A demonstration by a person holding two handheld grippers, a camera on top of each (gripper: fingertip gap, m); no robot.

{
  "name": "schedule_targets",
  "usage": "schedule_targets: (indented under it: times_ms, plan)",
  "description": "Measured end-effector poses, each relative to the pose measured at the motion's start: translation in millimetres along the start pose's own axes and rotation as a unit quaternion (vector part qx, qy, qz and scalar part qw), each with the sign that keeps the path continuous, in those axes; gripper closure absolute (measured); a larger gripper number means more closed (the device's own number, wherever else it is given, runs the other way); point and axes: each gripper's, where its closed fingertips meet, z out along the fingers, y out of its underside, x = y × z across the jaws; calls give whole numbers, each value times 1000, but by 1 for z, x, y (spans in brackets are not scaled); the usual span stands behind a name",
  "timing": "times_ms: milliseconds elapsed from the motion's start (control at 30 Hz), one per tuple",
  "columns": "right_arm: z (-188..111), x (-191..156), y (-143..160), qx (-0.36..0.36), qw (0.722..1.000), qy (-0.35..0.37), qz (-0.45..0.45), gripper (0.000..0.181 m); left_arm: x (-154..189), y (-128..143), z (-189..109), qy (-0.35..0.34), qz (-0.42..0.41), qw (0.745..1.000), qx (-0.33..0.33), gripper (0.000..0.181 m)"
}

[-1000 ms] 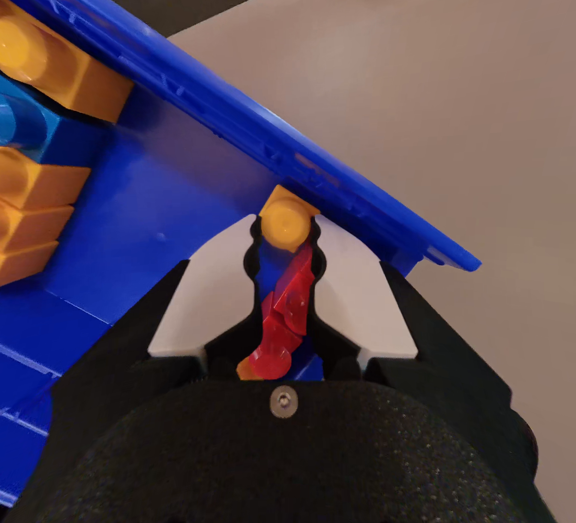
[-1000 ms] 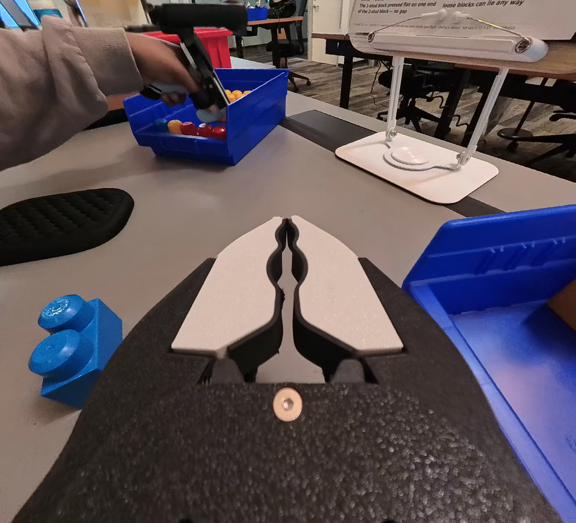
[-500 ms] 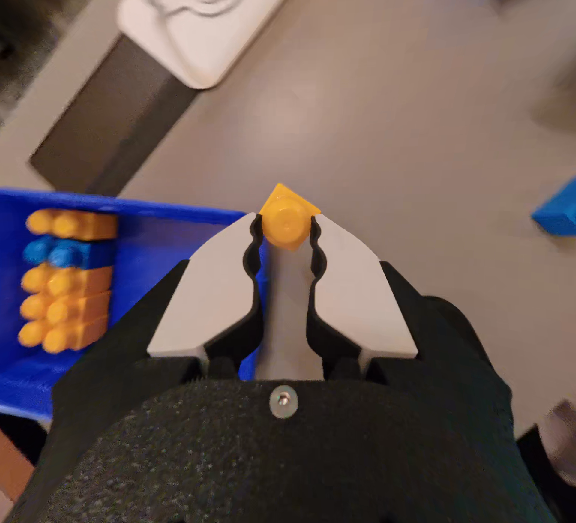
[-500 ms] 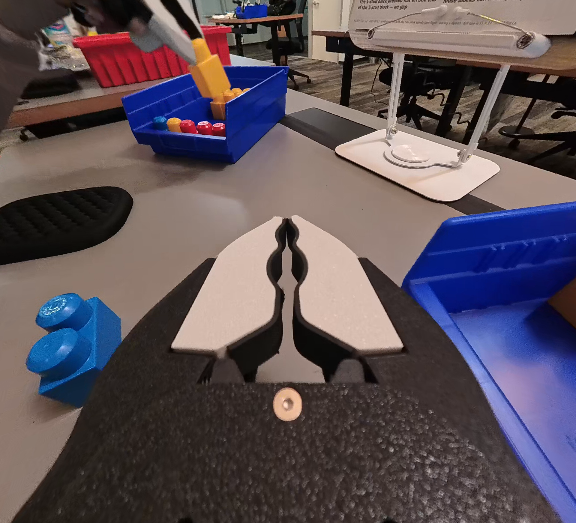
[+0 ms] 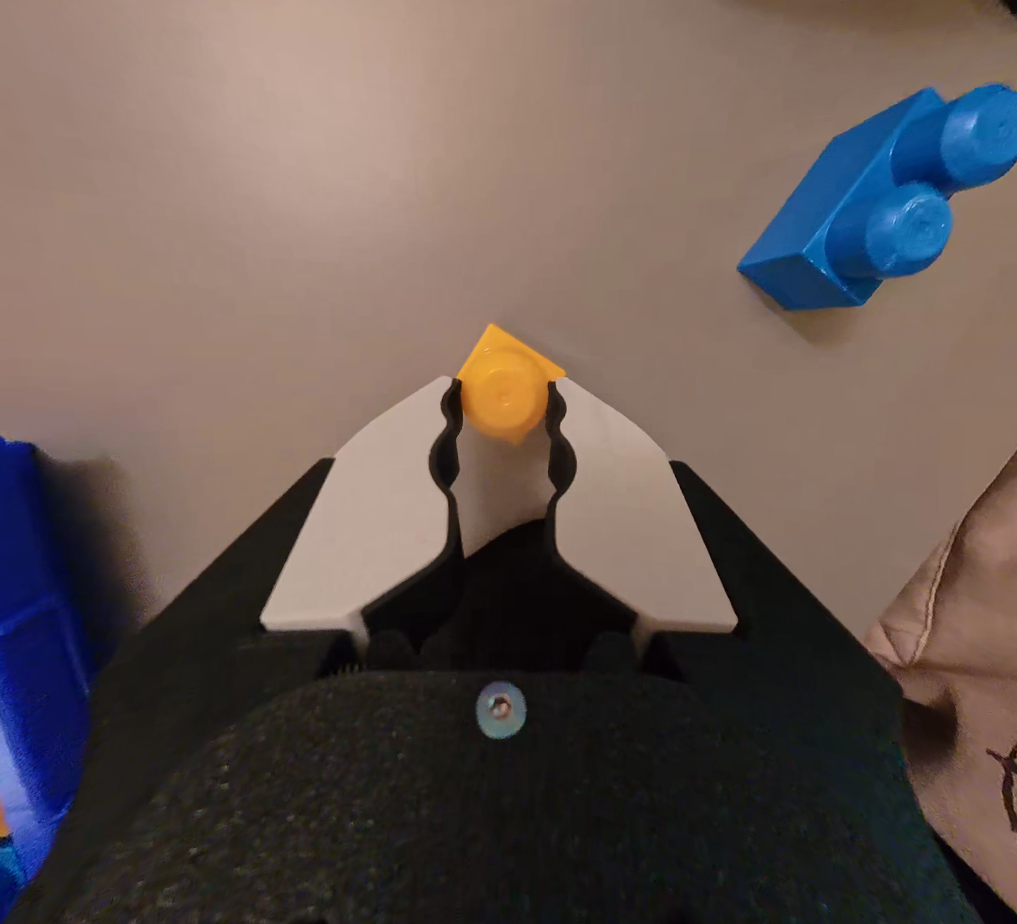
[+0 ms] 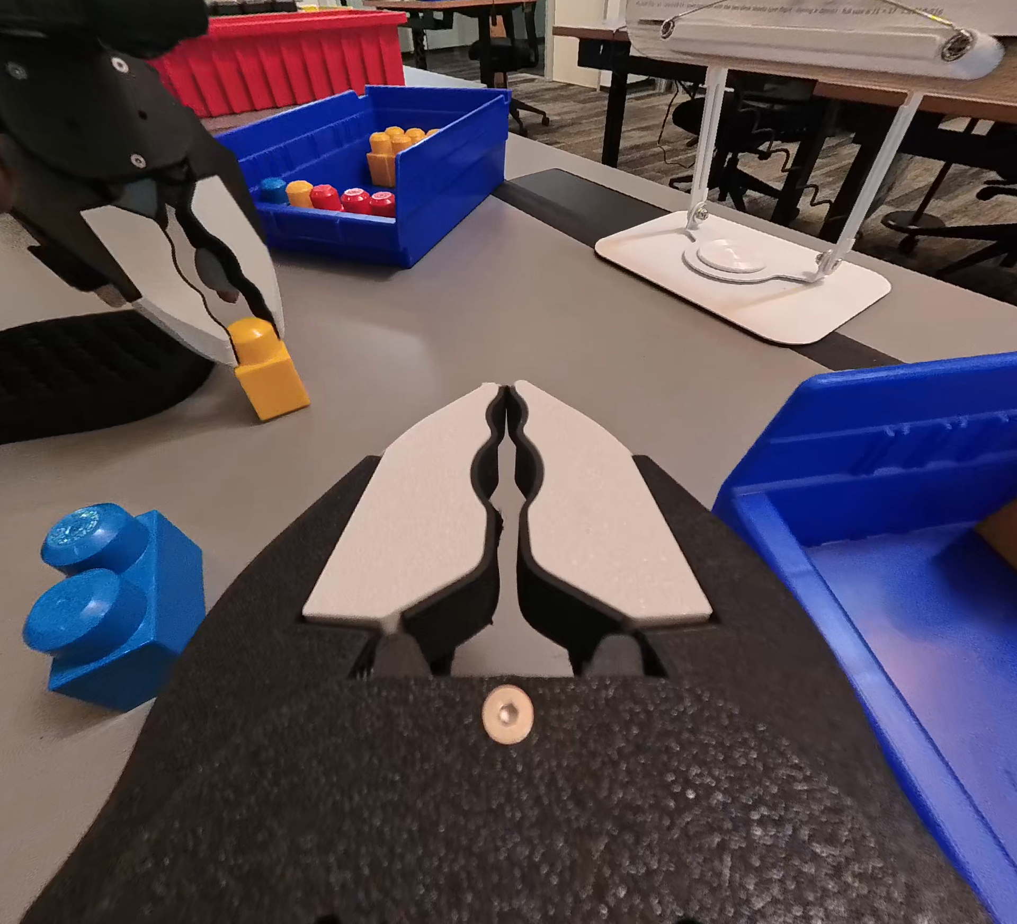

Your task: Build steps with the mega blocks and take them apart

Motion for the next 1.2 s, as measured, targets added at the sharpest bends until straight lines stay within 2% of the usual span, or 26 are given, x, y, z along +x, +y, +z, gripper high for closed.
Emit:
schedule_targets:
  times_ms: [167, 233, 300, 367, 467, 567, 700, 800, 867, 933, 1000, 1067, 1133, 1200]
  plan:
    - [1, -6, 0, -4, 1000, -11, -10, 181, 1, -3, 2, -23, 11, 1000, 13, 151]
    - [-2, -14, -6, -5, 999, -25, -33, 181, -1, -6, 2, -29, 9, 999, 31, 136]
    - [-7, -31, -8, -39, 996, -59, -62, 176, 0, -14, -1, -27, 6, 997, 77, 131]
    - [-13, -56, 0, -107, 984, -112, -83, 164, 1, -27, -10, -30, 3, 987, 155, 130]
    - [-25, -101, 16, -204, 955, -189, -105, 144, -1, -43, -30, -46, -13, 957, 285, 127]
    - [-32, -132, 43, -310, 912, -213, -164, 128, -2, -47, -49, -48, -45, 921, 385, 126]
    - [-28, -152, 77, -402, 867, -204, -212, 130, 1, -44, -67, -48, -69, 882, 464, 126]
    - [-23, -155, 89, -415, 861, -207, -211, 141, 7, -42, -78, -27, -77, 862, 501, 127]
    - [-19, -153, 83, -387, 878, -207, -192, 148, 13, -41, -85, -13, -69, 852, 519, 126]
    - [-15, -156, 61, -308, 910, -227, -156, 149, 24, -42, -91, 12, -56, 841, 538, 125]
    - [-11, -154, 22, -184, 949, -235, -104, 149, 38, -44, -97, 50, -47, 827, 557, 125]
    - [-15, -149, -25, -26, 969, -242, -41, 149, 54, -50, -104, 92, -38, 811, 577, 125]
    - [-24, -145, -57, 84, 963, -255, 29, 149, 70, -58, -107, 123, -24, 800, 587, 125]
    - [-31, -148, -73, 156, 947, -271, 67, 149, 85, -66, -108, 143, -12, 795, 590, 125]
